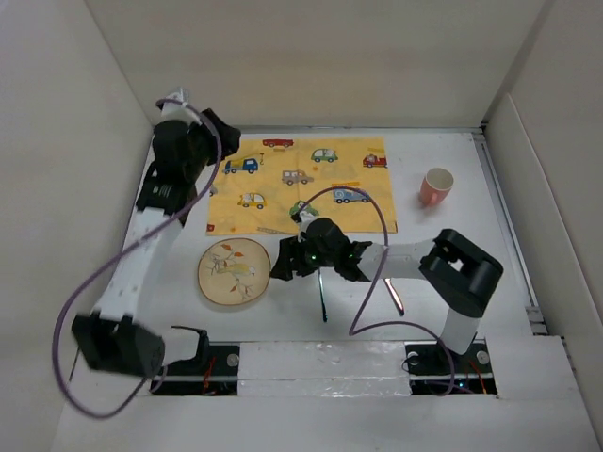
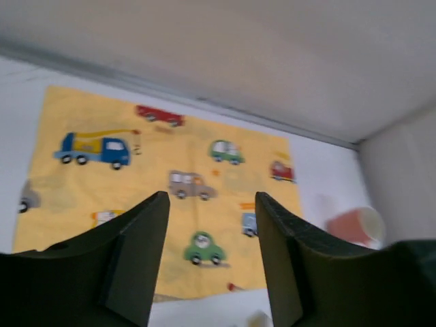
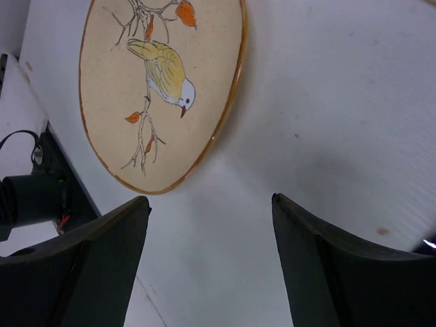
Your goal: Set the dinner table for one person
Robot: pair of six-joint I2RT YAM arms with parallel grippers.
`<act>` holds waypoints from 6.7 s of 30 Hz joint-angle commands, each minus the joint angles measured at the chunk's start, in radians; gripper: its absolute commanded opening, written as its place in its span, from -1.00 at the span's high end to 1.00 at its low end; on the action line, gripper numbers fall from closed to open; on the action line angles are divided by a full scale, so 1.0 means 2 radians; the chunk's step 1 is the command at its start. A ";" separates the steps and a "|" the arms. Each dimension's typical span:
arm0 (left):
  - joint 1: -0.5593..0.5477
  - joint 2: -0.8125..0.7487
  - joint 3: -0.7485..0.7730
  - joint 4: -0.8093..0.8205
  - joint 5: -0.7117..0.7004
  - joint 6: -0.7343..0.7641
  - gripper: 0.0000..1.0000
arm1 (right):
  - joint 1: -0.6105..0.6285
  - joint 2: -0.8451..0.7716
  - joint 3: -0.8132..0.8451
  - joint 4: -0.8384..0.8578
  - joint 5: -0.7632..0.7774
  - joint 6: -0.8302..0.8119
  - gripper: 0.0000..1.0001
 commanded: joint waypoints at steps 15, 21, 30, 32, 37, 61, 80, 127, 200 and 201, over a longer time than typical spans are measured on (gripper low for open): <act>-0.026 -0.480 -0.307 -0.041 0.004 0.046 0.22 | 0.015 0.173 0.104 0.105 0.000 0.119 0.36; -0.036 -0.502 -0.299 -0.045 -0.037 0.055 0.16 | 0.010 0.124 0.074 0.164 -0.059 0.148 1.00; -0.036 -0.532 -0.291 -0.067 -0.102 0.040 0.12 | -0.129 0.009 0.153 0.097 -0.113 0.117 1.00; -0.036 -0.525 -0.294 -0.060 -0.079 0.042 0.11 | -0.173 0.033 0.182 0.087 -0.119 0.117 1.00; -0.036 -0.516 -0.300 -0.052 -0.061 0.046 0.02 | -0.222 0.098 0.267 0.031 -0.095 0.096 1.00; -0.036 -0.493 -0.301 -0.044 -0.041 0.049 -0.06 | -0.284 0.218 0.332 -0.015 -0.080 0.112 -0.03; -0.041 -0.518 -0.299 -0.051 -0.050 0.049 1.00 | -0.337 -0.213 0.049 -0.107 0.195 -0.029 1.00; -0.051 -0.495 -0.301 -0.045 -0.034 0.053 0.42 | -0.479 -0.092 0.078 -0.190 0.181 -0.071 1.00; -0.051 -0.513 -0.305 -0.040 -0.029 0.049 0.39 | -0.032 -0.231 -0.010 -0.235 0.305 -0.049 1.00; -0.051 -0.516 -0.304 -0.040 -0.028 0.049 0.38 | -0.016 -0.241 -0.023 -0.239 0.303 -0.040 0.90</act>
